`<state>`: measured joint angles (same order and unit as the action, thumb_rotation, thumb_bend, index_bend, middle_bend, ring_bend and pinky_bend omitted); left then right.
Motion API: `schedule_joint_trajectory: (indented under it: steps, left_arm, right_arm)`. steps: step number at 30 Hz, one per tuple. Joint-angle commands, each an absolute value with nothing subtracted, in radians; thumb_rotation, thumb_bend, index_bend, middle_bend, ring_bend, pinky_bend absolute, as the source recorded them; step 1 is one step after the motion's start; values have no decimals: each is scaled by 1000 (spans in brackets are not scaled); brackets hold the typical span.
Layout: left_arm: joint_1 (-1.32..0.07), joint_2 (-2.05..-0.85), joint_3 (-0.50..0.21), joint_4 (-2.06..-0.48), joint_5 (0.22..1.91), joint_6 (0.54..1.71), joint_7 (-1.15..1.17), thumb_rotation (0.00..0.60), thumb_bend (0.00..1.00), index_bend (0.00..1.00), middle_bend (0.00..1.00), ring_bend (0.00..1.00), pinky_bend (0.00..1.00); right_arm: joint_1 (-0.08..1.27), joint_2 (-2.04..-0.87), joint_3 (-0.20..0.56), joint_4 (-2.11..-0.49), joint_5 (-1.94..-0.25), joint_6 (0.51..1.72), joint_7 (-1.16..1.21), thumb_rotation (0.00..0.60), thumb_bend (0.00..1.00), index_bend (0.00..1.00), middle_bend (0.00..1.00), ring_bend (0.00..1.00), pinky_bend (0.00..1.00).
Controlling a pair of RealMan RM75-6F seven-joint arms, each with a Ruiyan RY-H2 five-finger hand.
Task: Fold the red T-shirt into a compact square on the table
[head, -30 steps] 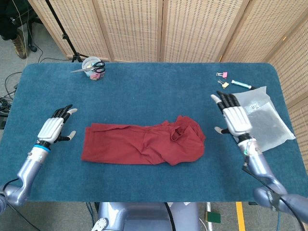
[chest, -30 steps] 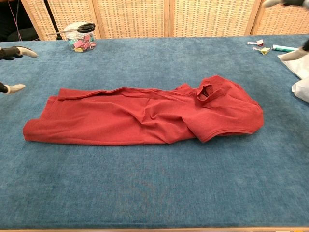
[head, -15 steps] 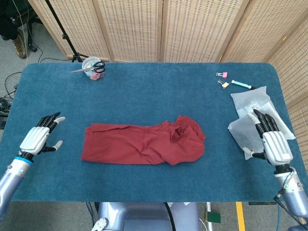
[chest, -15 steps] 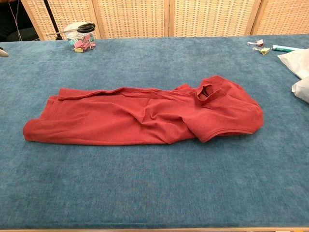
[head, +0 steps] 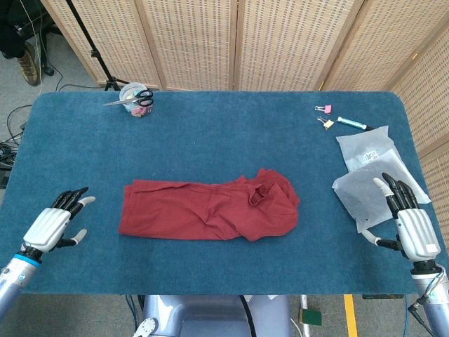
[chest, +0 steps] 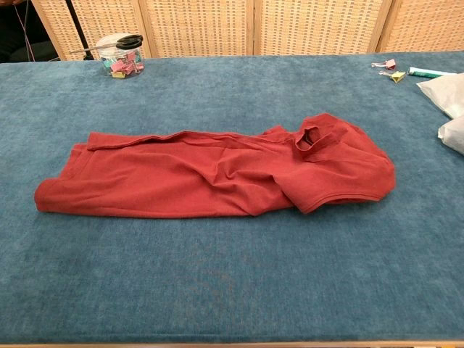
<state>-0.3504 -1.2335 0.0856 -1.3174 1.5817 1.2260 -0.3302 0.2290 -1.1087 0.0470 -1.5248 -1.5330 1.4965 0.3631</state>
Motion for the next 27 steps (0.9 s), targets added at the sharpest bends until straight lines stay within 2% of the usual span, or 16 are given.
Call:
schedule_joint_trajectory:
  steps: [1, 13, 21, 27]
  left_arm:
    - [-345, -1249, 90, -1303, 1586, 1227, -327, 600, 366, 181, 0, 0, 0]
    - [-355, -1345, 74, -1220, 1600, 1224, -328, 600, 365, 214, 0, 0, 0]
    - [-381, -1410, 83, -1187, 1622, 1186, -307, 600, 365, 236, 0, 0, 0]
    - [-380, -1468, 98, -1127, 1650, 1205, -318, 600, 371, 285, 0, 0, 0]
  right_arm:
    - [228, -1110, 45, -1508, -1545, 1492, 380, 600, 0, 0, 0, 0, 0]
    - [217, -1101, 59, -1502, -1559, 1498, 429, 600, 0, 0, 0, 0, 0]
    - [215, -1102, 63, -1499, -1564, 1491, 443, 600, 0, 0, 0, 0, 0]
    - [214, -1102, 66, -1495, -1566, 1484, 454, 600, 0, 0, 0, 0, 0]
